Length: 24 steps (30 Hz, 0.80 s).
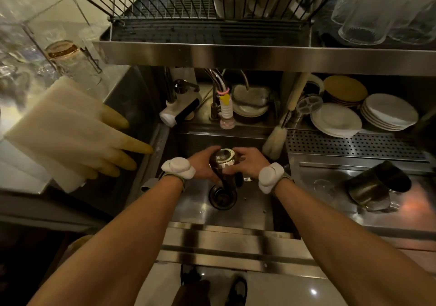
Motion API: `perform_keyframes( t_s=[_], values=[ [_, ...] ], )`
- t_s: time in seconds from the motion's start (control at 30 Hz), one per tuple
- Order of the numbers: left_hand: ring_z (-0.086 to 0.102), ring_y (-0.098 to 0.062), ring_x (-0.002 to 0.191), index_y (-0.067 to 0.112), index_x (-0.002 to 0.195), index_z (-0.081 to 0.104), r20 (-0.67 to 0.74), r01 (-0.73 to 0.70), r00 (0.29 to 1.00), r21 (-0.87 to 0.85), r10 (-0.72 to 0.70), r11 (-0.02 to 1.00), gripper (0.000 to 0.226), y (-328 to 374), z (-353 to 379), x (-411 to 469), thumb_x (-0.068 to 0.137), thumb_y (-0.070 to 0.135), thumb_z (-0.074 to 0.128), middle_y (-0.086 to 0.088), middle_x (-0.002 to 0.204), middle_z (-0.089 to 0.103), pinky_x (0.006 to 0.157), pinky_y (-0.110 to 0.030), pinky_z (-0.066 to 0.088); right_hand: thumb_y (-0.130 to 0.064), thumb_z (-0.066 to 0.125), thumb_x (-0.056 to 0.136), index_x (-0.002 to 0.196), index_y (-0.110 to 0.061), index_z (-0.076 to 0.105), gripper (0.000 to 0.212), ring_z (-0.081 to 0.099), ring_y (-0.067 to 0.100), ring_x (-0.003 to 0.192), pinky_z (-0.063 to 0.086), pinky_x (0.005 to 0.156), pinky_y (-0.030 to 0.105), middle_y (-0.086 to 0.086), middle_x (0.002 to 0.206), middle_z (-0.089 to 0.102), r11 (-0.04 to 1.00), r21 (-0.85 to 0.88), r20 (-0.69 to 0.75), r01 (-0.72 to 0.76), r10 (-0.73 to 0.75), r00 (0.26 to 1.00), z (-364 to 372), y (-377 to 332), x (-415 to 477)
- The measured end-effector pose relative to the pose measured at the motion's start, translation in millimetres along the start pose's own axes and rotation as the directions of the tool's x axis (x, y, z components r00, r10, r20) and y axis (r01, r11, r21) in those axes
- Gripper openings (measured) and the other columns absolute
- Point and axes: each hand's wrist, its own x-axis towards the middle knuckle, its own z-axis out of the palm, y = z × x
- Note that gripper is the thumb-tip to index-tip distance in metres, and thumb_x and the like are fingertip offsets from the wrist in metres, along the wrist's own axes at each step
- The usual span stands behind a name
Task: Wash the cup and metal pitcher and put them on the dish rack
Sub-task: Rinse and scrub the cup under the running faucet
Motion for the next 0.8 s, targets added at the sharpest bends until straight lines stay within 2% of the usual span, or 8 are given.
perform_keyframes(
  t_s=[0.07,0.1,0.17,0.23,0.4,0.5,0.63,0.8],
  values=[
    [0.053,-0.022,0.124,0.019,0.145,0.031,-0.068,-0.016,0.998,-0.058,0.012,0.998,0.104,7,-3,-1,0.058,0.016,0.088,-0.005,0.137,0.053,0.099,-0.026,0.042,-0.014,0.074,0.08,0.112,-0.018,0.06,0.035,0.064,0.006,0.084,0.053,0.074,0.01,-0.002,0.095,0.068,0.992,0.124,0.03,0.039,-0.043,0.999,-4,-11,-5],
    [0.055,-0.021,0.122,0.019,0.143,0.034,-0.117,-0.036,0.993,-0.079,0.026,0.996,0.102,10,-6,-2,0.057,0.016,0.089,-0.005,0.134,0.055,0.098,-0.027,0.045,-0.018,0.068,0.085,0.112,-0.019,0.06,0.028,0.063,0.006,0.083,0.049,0.068,0.007,-0.004,0.093,0.066,0.984,0.169,0.008,0.053,-0.055,0.998,-7,-17,-6],
    [0.055,-0.019,0.119,0.018,0.141,0.038,-0.208,-0.119,0.973,-0.086,0.099,0.989,0.101,19,-14,-6,0.054,0.016,0.09,-0.003,0.129,0.057,0.098,-0.028,0.046,-0.025,0.061,0.09,0.116,-0.015,0.063,0.028,0.062,0.006,0.087,0.047,0.072,0.011,-0.002,0.1,0.066,0.967,0.24,-0.071,0.084,-0.069,0.995,-15,-26,-6],
    [0.051,-0.015,0.113,0.017,0.138,0.041,-0.272,-0.173,0.95,-0.036,0.157,0.984,0.099,25,-16,-8,0.052,0.021,0.091,0.001,0.12,0.052,0.098,-0.027,0.043,-0.026,0.058,0.092,0.117,-0.014,0.062,0.028,0.061,-0.002,0.085,0.047,0.07,0.01,-0.009,0.097,0.065,0.949,0.295,-0.111,0.109,-0.079,0.991,-19,-30,-6],
    [0.062,-0.023,0.106,0.02,0.129,0.046,-0.148,-0.041,0.985,0.264,0.083,0.964,0.092,13,8,-13,0.05,0.043,0.088,-0.003,0.124,0.056,0.088,-0.033,0.053,-0.038,0.06,0.089,0.122,-0.014,0.059,0.041,0.061,0.014,0.096,0.046,0.068,0.018,0.0,0.109,0.063,0.997,0.079,0.044,-0.025,0.022,0.999,3,-10,-5],
    [0.063,-0.021,0.108,0.023,0.132,0.044,-0.219,-0.017,0.974,0.206,0.064,0.978,0.097,10,6,-15,0.049,0.047,0.087,0.002,0.126,0.059,0.089,-0.032,0.052,-0.031,0.06,0.091,0.122,-0.012,0.058,0.037,0.062,0.017,0.092,0.05,0.071,0.023,0.005,0.108,0.063,0.983,0.182,-0.015,-0.029,0.033,0.999,7,-5,-2],
    [0.063,-0.023,0.107,0.023,0.13,0.044,-0.21,0.002,0.975,0.323,0.069,0.947,0.093,13,0,-19,0.051,0.051,0.084,0.001,0.125,0.06,0.09,-0.039,0.052,-0.039,0.062,0.088,0.129,-0.014,0.055,0.049,0.062,0.022,0.101,0.051,0.088,0.035,0.005,0.114,0.061,0.998,-0.057,-0.004,-0.016,0.016,1.0,10,-11,2],
    [0.062,-0.025,0.108,0.023,0.131,0.041,-0.188,0.019,0.981,0.298,0.04,0.954,0.097,16,-10,-27,0.048,0.044,0.087,-0.002,0.127,0.057,0.092,-0.042,0.053,-0.035,0.067,0.085,0.132,-0.014,0.053,0.054,0.059,0.017,0.095,0.048,0.078,0.026,0.004,0.113,0.061,0.998,-0.065,0.07,0.013,-0.009,0.997,5,-25,-4]
  ],
)
